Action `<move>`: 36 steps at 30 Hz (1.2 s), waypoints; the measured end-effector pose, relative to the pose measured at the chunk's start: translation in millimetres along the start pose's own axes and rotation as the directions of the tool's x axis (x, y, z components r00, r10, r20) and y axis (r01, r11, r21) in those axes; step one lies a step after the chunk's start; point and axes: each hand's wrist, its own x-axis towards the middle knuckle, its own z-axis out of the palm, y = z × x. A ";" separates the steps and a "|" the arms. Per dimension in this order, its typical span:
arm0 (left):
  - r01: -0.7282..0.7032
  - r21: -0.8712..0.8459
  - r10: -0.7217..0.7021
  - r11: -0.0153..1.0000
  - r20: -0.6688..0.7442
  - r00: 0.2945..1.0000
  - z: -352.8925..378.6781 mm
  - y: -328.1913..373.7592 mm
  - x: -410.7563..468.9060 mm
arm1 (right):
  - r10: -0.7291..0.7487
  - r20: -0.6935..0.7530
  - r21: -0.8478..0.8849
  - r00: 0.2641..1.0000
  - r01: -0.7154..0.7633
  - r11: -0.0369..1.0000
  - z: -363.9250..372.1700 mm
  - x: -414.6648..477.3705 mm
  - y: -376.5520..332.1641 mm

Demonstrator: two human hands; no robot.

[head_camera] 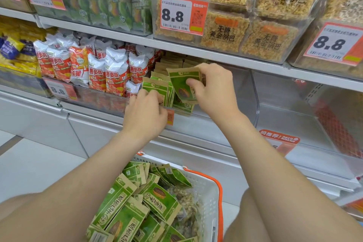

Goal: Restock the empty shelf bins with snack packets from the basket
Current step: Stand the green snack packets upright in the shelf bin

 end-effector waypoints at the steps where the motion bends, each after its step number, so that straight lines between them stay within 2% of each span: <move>1: -0.025 0.078 0.021 0.997 0.051 0.998 1.2 -0.6 -1.8 | 0.043 0.036 -0.036 0.998 -0.041 0.998 4.3 1.5 4.1; 3: -0.088 0.186 0.070 0.979 0.102 0.992 3.8 -0.8 -4.7 | 0.177 0.105 -0.018 0.979 -0.176 0.984 14.4 4.7 13.9; 5: -0.130 0.290 0.106 0.948 0.097 0.990 4.4 -0.8 -5.4 | 0.333 0.164 0.000 0.929 -0.337 0.941 25.2 7.1 23.8; 9: -0.163 0.394 0.142 0.905 0.082 0.986 3.0 -1.6 -2.9 | 0.511 0.131 0.089 0.849 -0.524 0.847 38.6 14.0 37.2; 13: -0.176 0.401 0.156 0.899 0.082 0.984 5.9 -3.6 0.8 | 0.554 0.086 0.209 0.828 -0.559 0.802 45.2 18.8 32.3; 16: -0.175 0.395 0.157 0.902 0.078 0.985 8.1 -5.1 3.3 | 0.488 0.107 0.140 0.866 -0.499 0.855 51.7 18.0 25.8; 18: -0.176 0.390 0.157 0.904 0.080 0.984 8.9 -6.0 4.0 | 0.495 0.099 0.112 0.863 -0.504 0.857 51.8 17.8 25.5; 20: -0.176 0.382 0.156 0.907 0.083 0.984 9.0 -5.8 3.8 | 0.532 0.101 0.099 0.841 -0.541 0.835 48.8 16.8 26.5; 25: -0.163 0.352 0.144 0.922 0.080 0.986 7.9 -3.4 -0.3 | 0.610 0.261 -0.030 0.748 -0.626 0.779 44.3 14.1 22.3; 27: -0.180 0.315 0.170 0.932 0.059 0.984 7.1 -3.5 -1.3 | 0.604 0.326 -0.114 0.727 -0.604 0.789 38.5 11.0 20.1; 29: -0.219 0.277 0.220 0.936 0.027 0.975 5.6 -5.4 -2.0 | 0.560 0.357 -0.202 0.748 -0.523 0.828 31.1 5.2 17.0; 33: -0.269 0.215 0.283 0.939 -0.036 0.959 -0.2 -8.4 -6.9 | 0.343 0.285 -0.220 0.895 -0.287 0.932 12.3 -9.8 -4.4; 36: -0.254 0.140 0.239 0.957 0.114 0.964 -7.7 -11.8 -13.4 | 0.172 0.282 -0.135 0.944 -0.138 0.981 5.6 -26.9 -26.6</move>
